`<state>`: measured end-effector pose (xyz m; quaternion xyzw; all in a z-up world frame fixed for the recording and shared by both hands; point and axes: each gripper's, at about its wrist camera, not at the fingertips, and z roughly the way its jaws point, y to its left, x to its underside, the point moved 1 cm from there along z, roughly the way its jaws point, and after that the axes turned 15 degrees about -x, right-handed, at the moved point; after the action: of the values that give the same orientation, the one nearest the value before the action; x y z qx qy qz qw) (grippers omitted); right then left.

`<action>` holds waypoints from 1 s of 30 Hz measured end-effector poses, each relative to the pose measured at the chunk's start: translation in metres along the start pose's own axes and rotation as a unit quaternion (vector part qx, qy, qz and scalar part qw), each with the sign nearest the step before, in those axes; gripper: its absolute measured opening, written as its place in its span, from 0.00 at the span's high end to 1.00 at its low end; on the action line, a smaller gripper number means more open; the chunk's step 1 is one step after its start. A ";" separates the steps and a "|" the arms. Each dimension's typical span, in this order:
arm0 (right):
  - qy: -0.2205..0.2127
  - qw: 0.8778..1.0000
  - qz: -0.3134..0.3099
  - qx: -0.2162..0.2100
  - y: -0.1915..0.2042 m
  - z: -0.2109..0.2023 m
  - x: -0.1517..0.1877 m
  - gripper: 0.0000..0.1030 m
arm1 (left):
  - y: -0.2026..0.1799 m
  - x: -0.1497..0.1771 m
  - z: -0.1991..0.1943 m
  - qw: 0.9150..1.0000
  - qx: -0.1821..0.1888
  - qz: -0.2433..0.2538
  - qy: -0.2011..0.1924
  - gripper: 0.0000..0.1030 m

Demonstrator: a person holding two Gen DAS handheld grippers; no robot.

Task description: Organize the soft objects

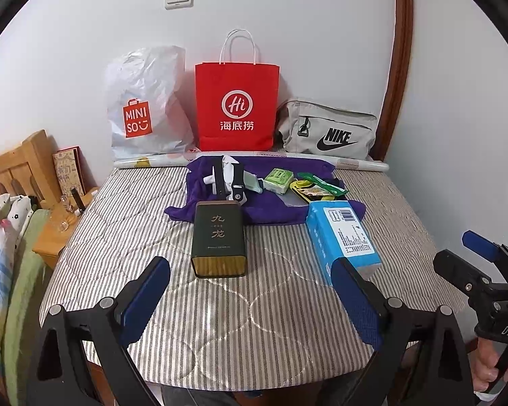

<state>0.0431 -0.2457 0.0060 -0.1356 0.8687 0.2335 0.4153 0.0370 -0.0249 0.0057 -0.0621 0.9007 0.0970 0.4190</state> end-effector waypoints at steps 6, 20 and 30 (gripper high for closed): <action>-0.005 1.000 -0.003 -0.001 0.004 -0.005 0.001 0.01 | -0.001 0.000 -0.001 1.000 0.000 0.000 0.001 0.07; -0.006 1.000 -0.003 -0.002 0.006 -0.008 0.002 0.01 | -0.004 0.001 -0.004 1.000 0.002 0.005 0.003 0.07; -0.005 1.000 0.000 -0.003 0.006 -0.007 0.002 0.01 | -0.005 0.001 -0.002 1.000 0.001 0.005 0.004 0.07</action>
<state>0.0347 -0.2444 0.0097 -0.1361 0.8660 0.2366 0.4191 0.0357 -0.0298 0.0055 -0.0575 0.9029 0.0975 0.4148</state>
